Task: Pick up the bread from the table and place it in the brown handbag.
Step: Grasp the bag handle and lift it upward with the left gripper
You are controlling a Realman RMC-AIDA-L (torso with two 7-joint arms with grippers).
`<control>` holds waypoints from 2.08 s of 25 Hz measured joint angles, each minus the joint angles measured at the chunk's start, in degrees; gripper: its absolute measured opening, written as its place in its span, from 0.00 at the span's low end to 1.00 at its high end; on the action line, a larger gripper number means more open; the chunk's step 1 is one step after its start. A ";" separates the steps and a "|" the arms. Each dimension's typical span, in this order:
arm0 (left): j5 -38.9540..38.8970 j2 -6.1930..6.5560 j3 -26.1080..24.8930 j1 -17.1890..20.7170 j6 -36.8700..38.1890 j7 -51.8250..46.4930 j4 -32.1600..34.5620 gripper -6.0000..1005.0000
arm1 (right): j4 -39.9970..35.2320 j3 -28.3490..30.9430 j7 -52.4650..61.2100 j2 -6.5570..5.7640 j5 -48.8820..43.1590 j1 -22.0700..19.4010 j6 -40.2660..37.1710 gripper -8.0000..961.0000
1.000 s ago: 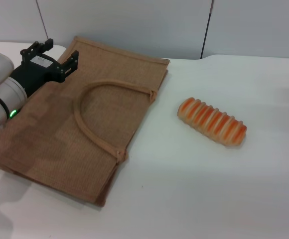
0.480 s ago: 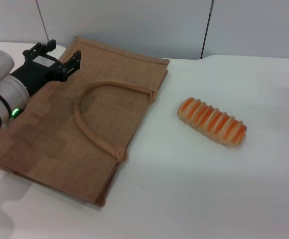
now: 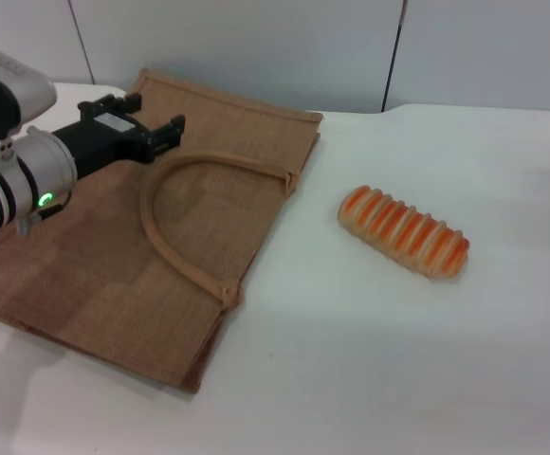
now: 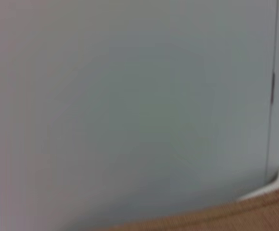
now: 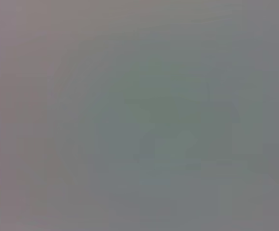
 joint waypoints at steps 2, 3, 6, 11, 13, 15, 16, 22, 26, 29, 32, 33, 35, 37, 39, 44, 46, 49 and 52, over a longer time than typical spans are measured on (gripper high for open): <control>6.69 0.32 -0.24 0.01 0.04 -7.22 1.45 0.72 | 0.00 0.00 0.01 0.00 0.00 0.14 0.52 0.86; 10.38 0.53 -0.35 0.02 -0.06 -11.37 2.15 0.72 | 0.00 0.00 0.02 0.00 0.00 0.23 0.75 0.86; 18.14 1.04 -0.42 -0.09 -0.51 -20.30 3.29 0.72 | 0.00 0.00 0.03 0.00 0.00 0.32 0.97 0.86; 25.78 1.69 -0.53 -0.82 -0.37 -28.60 3.31 0.72 | 0.00 0.00 0.05 0.00 0.00 0.48 1.02 0.86; 26.97 1.75 -0.62 -1.03 -0.28 -29.71 3.23 0.72 | 0.00 0.00 0.06 0.00 0.00 0.51 1.02 0.86; 27.28 1.77 -0.67 -1.17 -0.43 -30.22 3.19 0.72 | 0.00 0.00 0.07 0.00 0.00 0.50 1.02 0.86; 27.35 1.79 -0.69 -1.20 -0.46 -30.62 3.18 0.72 | 0.00 0.00 0.07 0.00 0.00 0.50 1.02 0.86; 29.04 1.92 -0.70 -1.40 -1.72 -31.78 3.08 0.72 | 0.00 0.00 0.08 0.00 0.00 0.49 1.02 0.86; 30.58 1.80 -0.70 -1.49 -2.01 -33.18 2.94 0.72 | 0.00 0.00 0.09 -0.05 0.00 0.56 1.02 0.86; 31.06 1.95 -0.71 -1.83 -2.00 -34.57 2.00 0.70 | 0.00 0.00 0.09 -0.09 0.00 0.56 1.02 0.86; 31.21 2.15 -0.71 -2.12 -1.96 -34.99 1.08 0.68 | 0.00 0.00 0.08 -0.09 0.00 0.56 1.03 0.86; 31.24 2.19 -0.71 -2.12 -1.89 -35.00 0.93 0.67 | 0.00 0.00 0.08 -0.09 0.00 0.56 1.07 0.86; 31.25 2.19 -0.71 -2.13 -1.62 -35.02 0.74 0.66 | 0.00 0.00 0.09 -0.09 0.00 0.55 1.08 0.86; 31.26 2.19 -0.71 -2.14 -1.52 -35.07 0.64 0.64 | 0.00 0.00 0.09 -0.09 0.00 0.56 1.23 0.86; 31.27 2.19 -0.71 -2.15 -1.49 -35.11 0.61 0.63 | 0.00 0.00 0.09 -0.09 0.00 0.66 1.65 0.86; 31.31 2.26 -1.18 -2.44 -1.45 -35.13 0.27 0.60 | 0.00 0.00 0.09 -0.09 0.00 1.09 2.38 0.86; 31.31 2.29 -1.78 -3.06 -1.52 -35.13 -0.80 0.58 | 0.00 0.00 0.09 -0.09 0.00 1.14 2.44 0.86; 31.32 2.41 -1.97 -3.75 -1.59 -35.12 -2.16 0.58 | 0.00 0.00 0.09 -0.09 0.00 1.15 2.46 0.86; 31.32 2.43 -2.00 -3.86 -1.42 -35.11 -2.45 0.58 | 0.00 0.00 0.09 -0.09 0.00 1.16 2.49 0.86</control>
